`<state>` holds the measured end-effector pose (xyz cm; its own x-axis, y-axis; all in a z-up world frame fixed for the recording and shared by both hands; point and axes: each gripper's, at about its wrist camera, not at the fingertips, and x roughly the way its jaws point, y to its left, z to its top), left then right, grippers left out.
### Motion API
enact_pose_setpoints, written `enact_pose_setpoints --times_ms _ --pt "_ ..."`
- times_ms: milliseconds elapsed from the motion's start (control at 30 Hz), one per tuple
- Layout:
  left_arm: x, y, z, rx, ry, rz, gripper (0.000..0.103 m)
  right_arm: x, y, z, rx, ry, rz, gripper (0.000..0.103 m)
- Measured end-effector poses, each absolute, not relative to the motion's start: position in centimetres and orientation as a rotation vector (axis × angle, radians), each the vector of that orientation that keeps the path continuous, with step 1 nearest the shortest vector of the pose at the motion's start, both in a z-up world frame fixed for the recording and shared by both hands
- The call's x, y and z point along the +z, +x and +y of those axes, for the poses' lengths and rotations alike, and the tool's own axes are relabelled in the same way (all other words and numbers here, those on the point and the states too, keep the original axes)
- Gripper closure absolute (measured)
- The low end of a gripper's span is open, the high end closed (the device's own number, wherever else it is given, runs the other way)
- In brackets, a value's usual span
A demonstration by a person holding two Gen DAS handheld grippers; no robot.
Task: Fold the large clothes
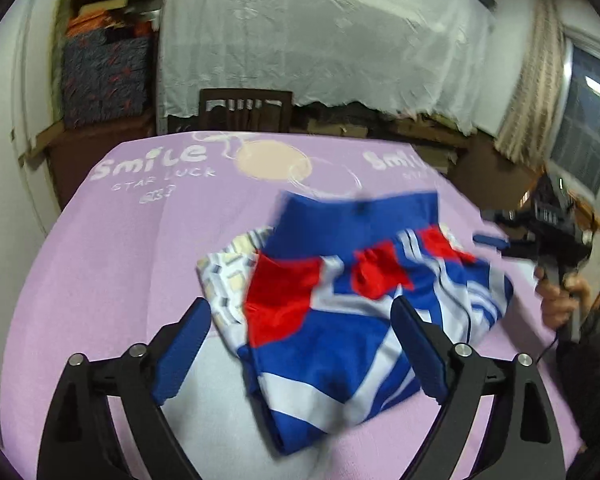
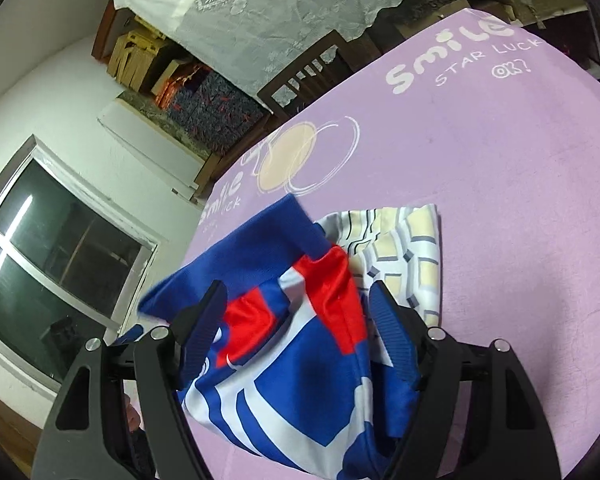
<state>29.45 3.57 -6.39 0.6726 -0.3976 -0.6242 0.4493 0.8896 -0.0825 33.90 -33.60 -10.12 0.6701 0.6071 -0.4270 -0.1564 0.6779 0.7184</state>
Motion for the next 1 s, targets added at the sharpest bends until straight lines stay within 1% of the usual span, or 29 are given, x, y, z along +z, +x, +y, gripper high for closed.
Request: enact_pose_setpoints --times_ms 133,233,300,400,500,533,567,667,700,733,767,800,833,1000 --pt "-8.0 32.0 1.8 -0.432 0.130 0.717 0.011 -10.4 33.9 -33.1 0.474 0.697 0.727 0.031" --pt "-9.2 36.0 2.6 -0.401 0.038 0.811 0.011 -10.5 34.2 -33.0 0.462 0.695 0.728 0.031" --pt "-9.5 38.6 3.7 -0.409 -0.081 0.857 0.012 -10.3 34.8 -32.8 0.437 0.688 0.728 0.031" --pt "-9.0 40.1 3.9 -0.458 -0.172 0.862 0.012 -9.7 36.5 -32.2 0.407 0.676 0.735 0.031" --pt "-9.2 40.9 2.5 -0.456 -0.111 0.858 0.012 -9.4 38.4 -31.2 0.403 0.653 0.757 0.031" --pt "-9.7 41.3 2.1 -0.448 -0.100 0.868 0.018 -9.5 39.1 -30.8 0.402 0.641 0.769 0.031" --pt "-9.9 41.6 1.9 -0.452 -0.103 0.881 0.031 -9.8 39.9 -30.2 0.396 0.621 0.786 0.031" --pt "-10.4 42.0 1.9 -0.443 -0.116 0.898 0.055 -11.1 41.5 -29.4 0.382 0.621 0.828 0.031" --pt "-10.2 41.8 2.0 -0.431 -0.112 0.886 0.060 -11.6 41.7 -29.3 0.389 0.633 0.837 0.038" --pt "-10.0 41.6 2.2 -0.422 -0.110 0.873 0.073 -12.0 41.8 -29.1 0.398 0.641 0.844 0.057" --pt "-9.5 41.4 2.4 -0.415 -0.115 0.860 0.080 -12.2 41.8 -29.0 0.394 0.635 0.847 0.067" --pt "-9.0 41.2 2.7 -0.413 -0.124 0.847 0.081 -12.2 41.6 -28.9 0.384 0.623 0.838 0.084" --pt "-8.2 40.8 2.9 -0.407 -0.128 0.821 0.082 -11.9 41.3 -28.9 0.371 0.607 0.824 0.087" --pt "-5.7 40.1 1.9 -0.347 -0.069 0.739 0.083 -8.2 39.3 -29.5 0.321 0.573 0.719 0.089"
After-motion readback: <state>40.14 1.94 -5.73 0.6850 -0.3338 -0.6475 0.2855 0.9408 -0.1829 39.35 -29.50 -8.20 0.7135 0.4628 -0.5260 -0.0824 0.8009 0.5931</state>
